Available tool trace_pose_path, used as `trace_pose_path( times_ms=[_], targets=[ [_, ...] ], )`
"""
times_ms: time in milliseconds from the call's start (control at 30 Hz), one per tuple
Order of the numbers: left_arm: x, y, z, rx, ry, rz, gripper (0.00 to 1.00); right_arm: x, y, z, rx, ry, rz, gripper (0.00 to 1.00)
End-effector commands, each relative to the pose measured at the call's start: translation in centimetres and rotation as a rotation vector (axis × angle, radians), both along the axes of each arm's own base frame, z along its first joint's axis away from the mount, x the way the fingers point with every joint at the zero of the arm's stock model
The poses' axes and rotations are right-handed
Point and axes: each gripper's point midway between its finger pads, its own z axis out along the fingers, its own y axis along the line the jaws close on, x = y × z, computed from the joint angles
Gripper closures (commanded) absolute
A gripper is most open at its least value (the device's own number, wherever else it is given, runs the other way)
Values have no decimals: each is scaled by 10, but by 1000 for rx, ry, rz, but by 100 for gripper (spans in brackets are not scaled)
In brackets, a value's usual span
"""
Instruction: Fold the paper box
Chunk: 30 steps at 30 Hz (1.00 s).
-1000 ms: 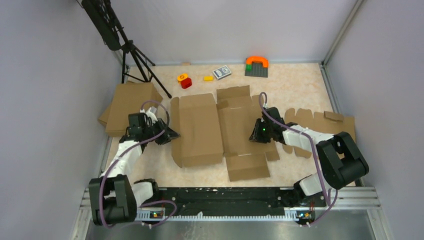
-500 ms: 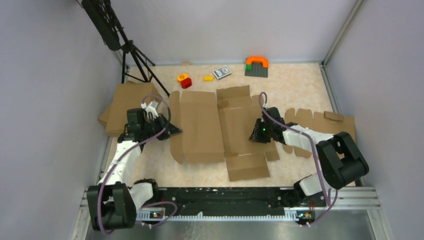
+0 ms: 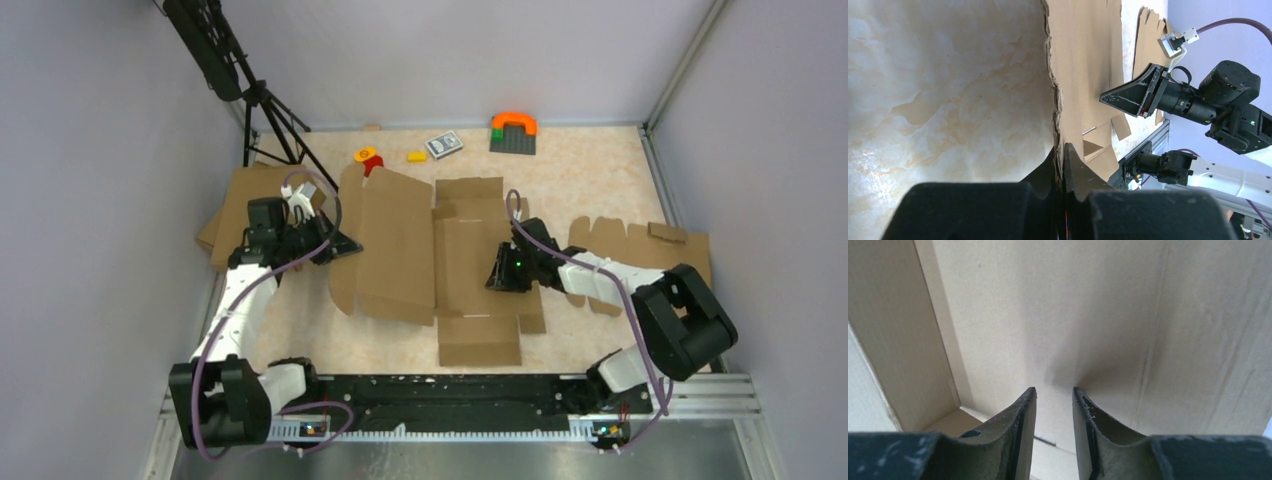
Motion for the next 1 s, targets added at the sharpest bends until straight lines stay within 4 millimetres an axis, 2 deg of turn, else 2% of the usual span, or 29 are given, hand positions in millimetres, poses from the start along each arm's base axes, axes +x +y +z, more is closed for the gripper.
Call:
trace_pose_path(
  times_ms=[0, 67, 200, 267, 367, 433, 533, 633, 967],
  targets=[
    [4, 0, 15, 28, -53, -39, 96, 5, -1, 35, 4, -59, 19, 64],
    [4, -1, 13, 24, -43, -51, 96, 9, -9, 47, 21, -85, 5, 58],
    [5, -3, 12, 12, -35, -68, 97, 21, -46, 62, -35, -135, -82, 47],
    [5, -3, 13, 9, -39, -72, 97, 27, -70, 61, -103, -141, -155, 41],
    [7, -3, 15, 11, -43, -80, 97, 33, -110, 48, -212, -114, -302, 34],
    [7, -4, 16, 7, -45, -87, 97, 33, -123, 37, -222, -88, -358, 31],
    [7, -8, 19, -24, -44, -106, 97, 34, -126, 21, -148, -28, -382, 30],
    [7, -11, 24, -46, -48, -119, 98, 34, -128, 14, -132, -4, -388, 29],
    [5, -15, 29, -86, -58, -144, 98, 28, -96, 8, 89, 54, -288, 32]
  ],
)
